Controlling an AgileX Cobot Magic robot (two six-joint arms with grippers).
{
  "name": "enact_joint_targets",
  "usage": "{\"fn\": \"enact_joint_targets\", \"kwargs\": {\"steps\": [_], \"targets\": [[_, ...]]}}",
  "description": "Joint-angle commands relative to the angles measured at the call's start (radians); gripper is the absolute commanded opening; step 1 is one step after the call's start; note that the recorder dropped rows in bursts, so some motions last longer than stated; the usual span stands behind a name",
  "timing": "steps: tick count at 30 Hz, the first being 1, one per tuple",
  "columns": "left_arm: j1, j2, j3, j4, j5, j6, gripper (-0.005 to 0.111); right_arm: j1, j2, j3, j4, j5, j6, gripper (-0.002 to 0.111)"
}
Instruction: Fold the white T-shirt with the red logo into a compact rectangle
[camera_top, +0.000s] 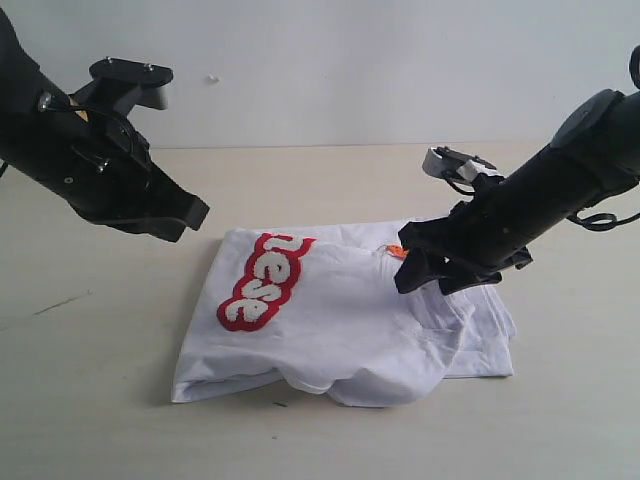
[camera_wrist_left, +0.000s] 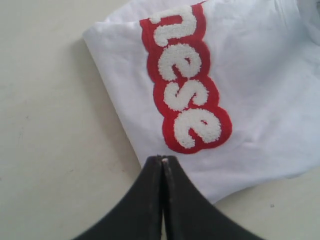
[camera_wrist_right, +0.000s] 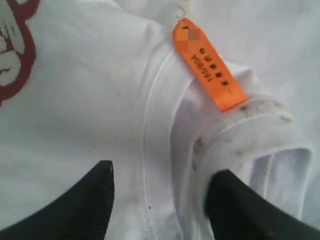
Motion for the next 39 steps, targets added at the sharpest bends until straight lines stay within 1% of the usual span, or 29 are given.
{"fn": "enact_joint_targets", "kwargs": {"steps": [1, 3, 5, 6, 8, 12, 14, 16, 18, 19, 22, 27, 32, 37, 39], "targets": [[-0.004, -0.007, 0.004, -0.010, -0.003, 0.003, 0.000, 0.001, 0.024, 0.002, -0.061, -0.027, 0.031, 0.054], [-0.004, -0.007, 0.004, -0.010, 0.000, 0.003, 0.000, 0.001, 0.045, 0.002, -0.074, -0.040, 0.043, 0.054], [-0.004, -0.007, 0.004, -0.010, -0.003, 0.003, 0.000, 0.001, 0.050, 0.002, -0.026, -0.048, 0.020, 0.054], [-0.004, -0.007, 0.004, -0.010, -0.005, 0.003, 0.000, 0.001, 0.050, 0.002, 0.043, -0.026, -0.039, 0.054], [-0.004, -0.007, 0.004, -0.010, -0.011, 0.003, 0.000, 0.001, 0.050, 0.002, 0.090, -0.014, -0.077, 0.054], [-0.004, -0.007, 0.004, -0.018, -0.009, 0.003, 0.000, 0.001, 0.067, 0.002, 0.090, -0.017, -0.073, 0.052], [-0.004, -0.007, 0.004, -0.018, -0.005, 0.003, 0.000, 0.001, 0.101, 0.002, 0.074, -0.017, -0.070, 0.047], [-0.004, -0.007, 0.004, -0.028, -0.005, 0.003, 0.000, 0.001, 0.116, 0.002, 0.082, -0.017, -0.075, 0.039], [-0.004, -0.007, 0.004, -0.033, -0.009, 0.003, 0.000, 0.001, 0.116, 0.002, 0.112, -0.010, -0.117, 0.027], [-0.004, -0.007, 0.004, -0.033, -0.011, 0.003, 0.000, 0.001, 0.116, 0.002, 0.114, -0.008, -0.135, 0.019], [-0.004, -0.007, 0.004, -0.033, -0.011, 0.003, 0.000, 0.001, 0.114, 0.002, 0.112, 0.006, -0.160, 0.000], [-0.004, -0.007, 0.004, -0.033, -0.017, 0.003, 0.000, 0.001, 0.059, -0.005, 0.121, 0.030, -0.163, 0.000], [-0.004, -0.007, 0.004, -0.033, -0.019, 0.003, 0.000, 0.001, -0.051, -0.059, 0.103, 0.067, -0.163, 0.000], [-0.004, -0.007, 0.004, -0.033, -0.023, 0.003, 0.000, 0.001, -0.152, -0.114, -0.029, 0.033, -0.128, 0.000], [-0.004, -0.007, 0.004, -0.033, -0.026, 0.003, 0.000, 0.001, -0.171, -0.138, -0.079, 0.010, -0.159, 0.000]]}}
